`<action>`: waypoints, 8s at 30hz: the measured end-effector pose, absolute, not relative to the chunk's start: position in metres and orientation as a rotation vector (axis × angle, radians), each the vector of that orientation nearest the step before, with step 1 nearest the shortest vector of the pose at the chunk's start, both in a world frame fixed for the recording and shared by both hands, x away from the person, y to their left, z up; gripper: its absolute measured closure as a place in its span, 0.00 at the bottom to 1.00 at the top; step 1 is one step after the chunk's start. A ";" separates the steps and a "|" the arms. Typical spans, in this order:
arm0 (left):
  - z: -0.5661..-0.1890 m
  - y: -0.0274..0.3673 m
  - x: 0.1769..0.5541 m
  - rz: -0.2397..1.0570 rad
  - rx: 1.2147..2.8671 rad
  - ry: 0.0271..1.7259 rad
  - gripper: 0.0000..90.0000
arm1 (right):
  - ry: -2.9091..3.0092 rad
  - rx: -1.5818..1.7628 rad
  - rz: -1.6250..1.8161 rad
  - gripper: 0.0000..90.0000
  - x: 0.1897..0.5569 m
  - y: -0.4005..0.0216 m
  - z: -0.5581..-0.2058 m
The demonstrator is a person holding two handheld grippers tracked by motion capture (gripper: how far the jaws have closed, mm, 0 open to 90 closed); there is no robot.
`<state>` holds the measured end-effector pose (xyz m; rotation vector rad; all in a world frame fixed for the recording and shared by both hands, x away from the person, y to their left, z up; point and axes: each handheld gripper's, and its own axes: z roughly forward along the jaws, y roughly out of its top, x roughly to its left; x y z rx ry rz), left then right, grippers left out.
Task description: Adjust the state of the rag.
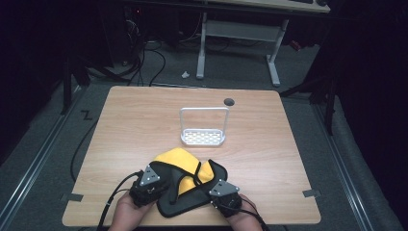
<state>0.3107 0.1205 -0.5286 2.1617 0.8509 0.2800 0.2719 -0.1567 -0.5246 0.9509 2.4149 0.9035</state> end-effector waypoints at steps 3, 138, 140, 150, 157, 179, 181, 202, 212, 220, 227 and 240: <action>-0.529 0.110 0.299 0.225 2.167 0.806 0.85 | 2.372 1.017 0.881 1.00 0.276 -0.175 -0.524; -0.521 0.085 0.285 0.168 2.183 0.673 0.94 | 2.239 1.196 0.839 0.98 0.293 -0.233 -0.524; -0.515 0.091 0.288 0.141 2.138 0.690 0.94 | 2.240 1.196 0.836 0.98 0.293 -0.233 -0.524; -0.494 0.120 0.293 0.066 2.004 0.742 0.95 | 2.261 1.183 0.825 1.00 0.294 -0.228 -0.523; -0.492 0.126 0.293 0.056 1.990 0.763 0.96 | 2.265 1.184 0.823 1.00 0.295 -0.230 -0.523; -0.515 0.206 0.338 0.061 1.782 1.151 0.78 | 2.110 1.321 0.770 1.00 0.302 -0.270 -0.520; -0.509 0.208 0.335 0.085 1.774 1.129 0.77 | 2.084 1.311 0.816 1.00 0.297 -0.267 -0.513; -0.527 0.095 0.292 0.104 2.142 0.787 0.52 | 2.260 1.179 0.792 1.00 0.262 -0.241 -0.522; -0.527 0.084 0.286 0.236 2.187 0.768 0.90 | 2.257 1.180 0.793 1.00 0.264 -0.243 -0.522; -0.485 0.118 0.299 0.126 1.992 0.824 0.93 | 2.253 1.195 0.790 1.00 0.266 -0.248 -0.522; -0.485 0.158 0.374 0.178 1.892 1.045 0.93 | 2.254 1.208 0.782 1.00 0.266 -0.253 -0.521; -0.488 0.190 0.386 0.220 1.767 1.161 0.72 | 2.231 1.268 0.789 1.00 0.266 -0.269 -0.520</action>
